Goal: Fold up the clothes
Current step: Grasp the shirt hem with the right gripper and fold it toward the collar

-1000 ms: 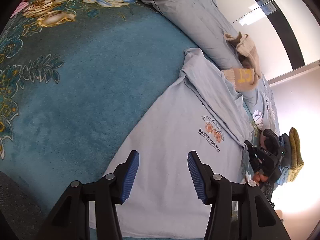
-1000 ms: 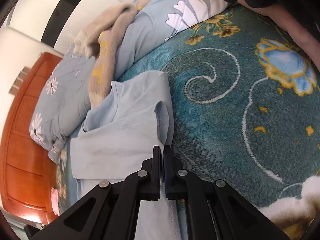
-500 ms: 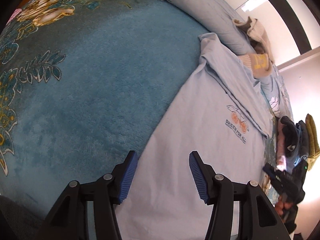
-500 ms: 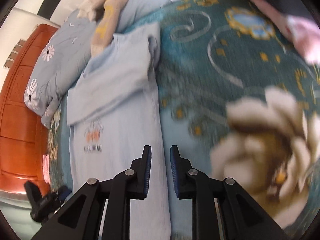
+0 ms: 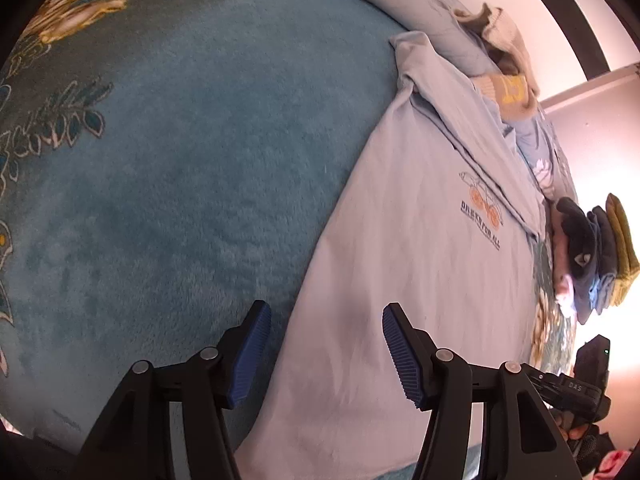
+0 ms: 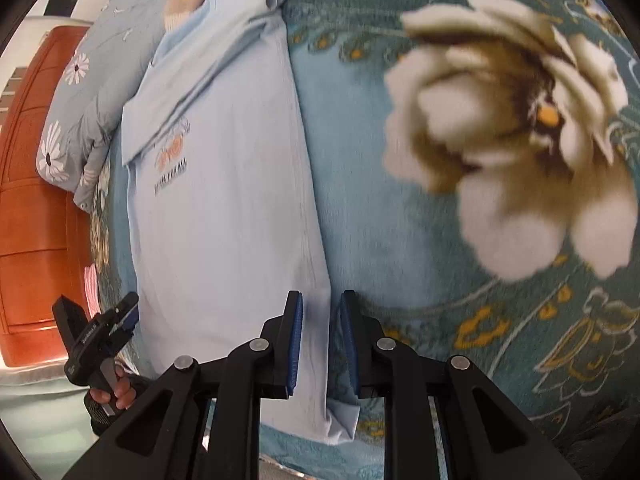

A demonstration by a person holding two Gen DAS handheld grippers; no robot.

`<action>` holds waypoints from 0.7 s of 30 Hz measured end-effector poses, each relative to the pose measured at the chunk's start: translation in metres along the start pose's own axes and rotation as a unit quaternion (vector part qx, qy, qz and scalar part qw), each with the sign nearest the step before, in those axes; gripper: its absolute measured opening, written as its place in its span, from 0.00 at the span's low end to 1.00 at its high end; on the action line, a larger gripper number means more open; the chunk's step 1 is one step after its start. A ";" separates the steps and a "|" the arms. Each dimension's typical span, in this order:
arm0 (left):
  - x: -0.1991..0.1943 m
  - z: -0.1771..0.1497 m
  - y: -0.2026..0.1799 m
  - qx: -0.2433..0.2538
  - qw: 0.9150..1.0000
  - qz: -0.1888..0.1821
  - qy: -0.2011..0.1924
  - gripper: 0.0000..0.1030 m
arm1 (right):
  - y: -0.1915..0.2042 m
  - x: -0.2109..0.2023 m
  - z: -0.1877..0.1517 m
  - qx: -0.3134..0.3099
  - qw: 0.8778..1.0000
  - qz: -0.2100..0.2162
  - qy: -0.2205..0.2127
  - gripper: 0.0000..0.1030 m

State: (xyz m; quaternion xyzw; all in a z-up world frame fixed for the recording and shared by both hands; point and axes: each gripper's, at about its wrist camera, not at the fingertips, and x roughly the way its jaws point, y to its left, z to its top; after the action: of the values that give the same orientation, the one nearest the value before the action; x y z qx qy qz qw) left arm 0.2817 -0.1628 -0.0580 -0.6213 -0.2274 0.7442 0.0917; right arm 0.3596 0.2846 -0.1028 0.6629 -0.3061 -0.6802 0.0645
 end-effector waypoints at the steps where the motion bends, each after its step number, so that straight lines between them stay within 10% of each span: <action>1: -0.001 -0.002 0.000 0.001 1.000 -0.003 0.005 0.60 | 0.000 0.000 -0.003 0.000 1.000 0.001 0.003 0.19; 8: -0.004 -0.015 0.004 -0.002 0.999 -0.020 0.036 0.58 | 0.003 0.005 -0.019 -0.006 0.999 0.024 0.033 0.19; 13: -0.005 -0.022 0.010 -0.009 0.998 -0.018 0.066 0.07 | 0.012 -0.008 -0.018 -0.019 0.998 0.067 0.007 0.03; 21: -0.040 -0.008 0.014 -0.052 0.988 -0.138 0.032 0.04 | 0.007 -0.031 0.000 0.029 0.977 0.207 -0.050 0.02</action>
State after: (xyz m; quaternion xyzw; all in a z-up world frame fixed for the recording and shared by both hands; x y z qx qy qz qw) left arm 0.2999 -0.1899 -0.0294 -0.6116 -0.3464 0.6911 0.1687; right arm 0.3609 0.2945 -0.0722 0.5519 -0.4588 -0.6754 0.1695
